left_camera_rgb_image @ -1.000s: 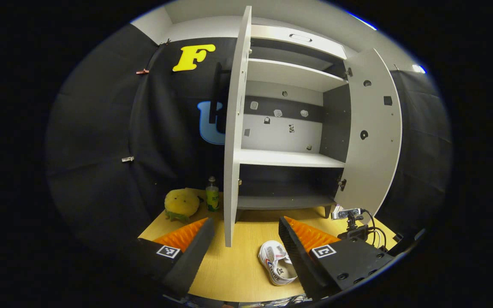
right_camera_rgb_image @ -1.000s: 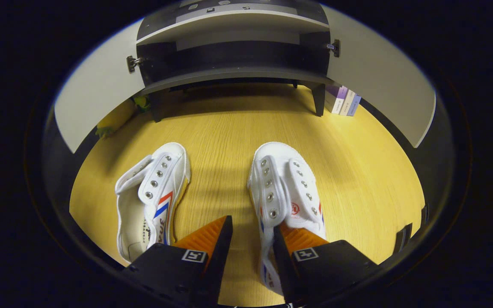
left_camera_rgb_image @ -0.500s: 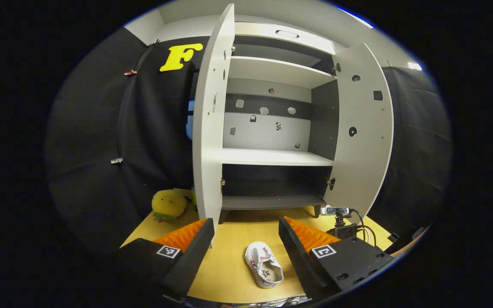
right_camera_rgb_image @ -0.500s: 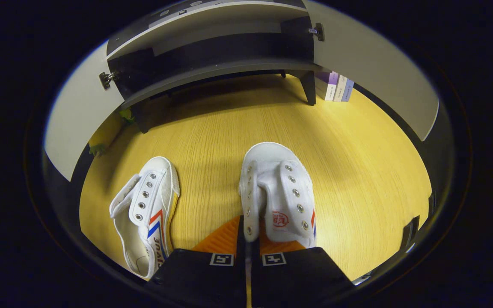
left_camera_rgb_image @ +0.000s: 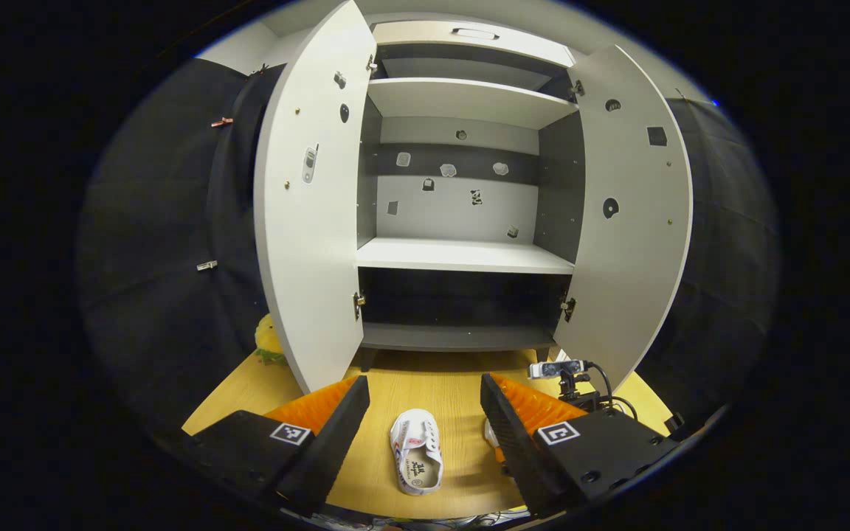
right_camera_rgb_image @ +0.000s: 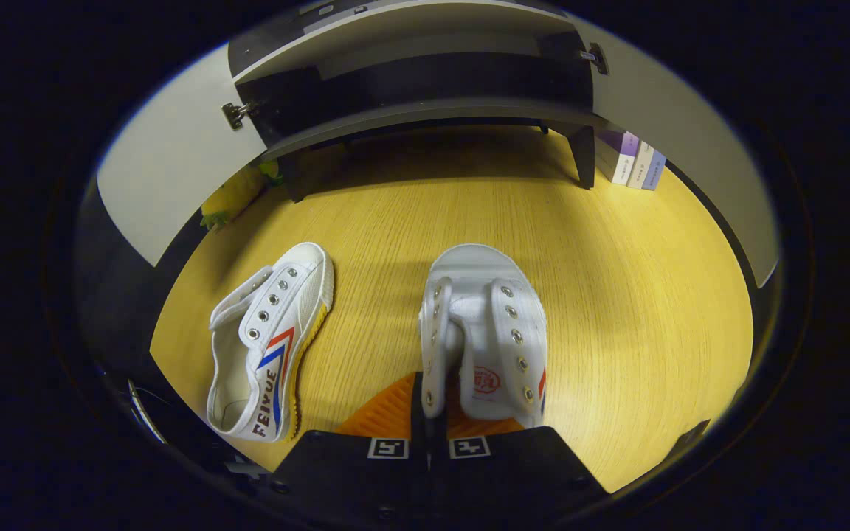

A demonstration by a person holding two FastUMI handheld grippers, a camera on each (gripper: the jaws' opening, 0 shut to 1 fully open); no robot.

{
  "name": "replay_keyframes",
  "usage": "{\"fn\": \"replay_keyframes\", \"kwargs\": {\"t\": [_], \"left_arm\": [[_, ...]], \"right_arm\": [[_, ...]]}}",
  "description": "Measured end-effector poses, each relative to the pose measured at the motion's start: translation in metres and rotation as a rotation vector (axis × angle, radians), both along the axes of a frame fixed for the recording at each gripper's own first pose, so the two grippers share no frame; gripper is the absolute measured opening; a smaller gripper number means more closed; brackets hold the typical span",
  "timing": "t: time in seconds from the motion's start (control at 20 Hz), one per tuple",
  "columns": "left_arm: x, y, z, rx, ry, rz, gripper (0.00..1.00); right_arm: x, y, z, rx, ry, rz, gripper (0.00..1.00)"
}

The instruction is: Grab one shoe with the right hand and put it into the shoe cabinet, grab the other shoe with the left hand and put it into the shoe cabinet; then close the right door with the right hand and the left door with the left hand.

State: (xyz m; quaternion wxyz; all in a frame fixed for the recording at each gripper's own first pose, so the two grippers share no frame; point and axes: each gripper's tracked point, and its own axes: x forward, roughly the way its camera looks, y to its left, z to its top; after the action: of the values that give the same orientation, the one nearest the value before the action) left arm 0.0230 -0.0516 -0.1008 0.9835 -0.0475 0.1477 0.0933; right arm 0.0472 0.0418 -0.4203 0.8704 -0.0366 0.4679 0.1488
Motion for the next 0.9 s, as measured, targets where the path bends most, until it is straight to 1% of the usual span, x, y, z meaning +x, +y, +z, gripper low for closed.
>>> {"fn": "replay_keyframes", "kwargs": {"t": [0.05, 0.1, 0.2, 0.3, 0.4, 0.5, 0.65, 0.9], "left_arm": [[0.004, -0.003, 0.004, 0.008, -0.004, 0.015, 0.95], [0.007, -0.007, 0.006, 0.011, -0.004, 0.021, 0.95], [0.015, -0.014, 0.017, 0.011, -0.036, 0.0, 0.95], [0.023, -0.011, 0.024, 0.033, -0.049, -0.021, 0.95], [0.025, -0.007, 0.028, 0.031, -0.056, -0.048, 0.95], [0.023, -0.006, 0.028, 0.029, -0.065, -0.092, 0.95], [0.021, 0.005, 0.023, 0.039, -0.064, -0.128, 0.95], [0.02, 0.017, 0.023, 0.001, -0.083, -0.177, 0.95]], "right_arm": [[0.0, 0.001, 0.0, -0.015, -0.018, 0.029, 0.05], [0.001, 0.0, 0.001, -0.024, -0.028, 0.04, 0.06], [-0.001, 0.004, 0.001, -0.017, -0.017, 0.052, 0.05], [0.002, 0.005, 0.004, -0.016, -0.017, 0.068, 0.05], [0.007, 0.004, 0.012, -0.017, -0.036, 0.048, 0.05], [0.013, 0.004, 0.021, -0.01, -0.061, 0.03, 0.05], [0.017, -0.002, 0.04, -0.01, -0.101, -0.02, 0.05], [0.022, 0.0, 0.085, -0.031, -0.214, -0.033, 0.05]]}}
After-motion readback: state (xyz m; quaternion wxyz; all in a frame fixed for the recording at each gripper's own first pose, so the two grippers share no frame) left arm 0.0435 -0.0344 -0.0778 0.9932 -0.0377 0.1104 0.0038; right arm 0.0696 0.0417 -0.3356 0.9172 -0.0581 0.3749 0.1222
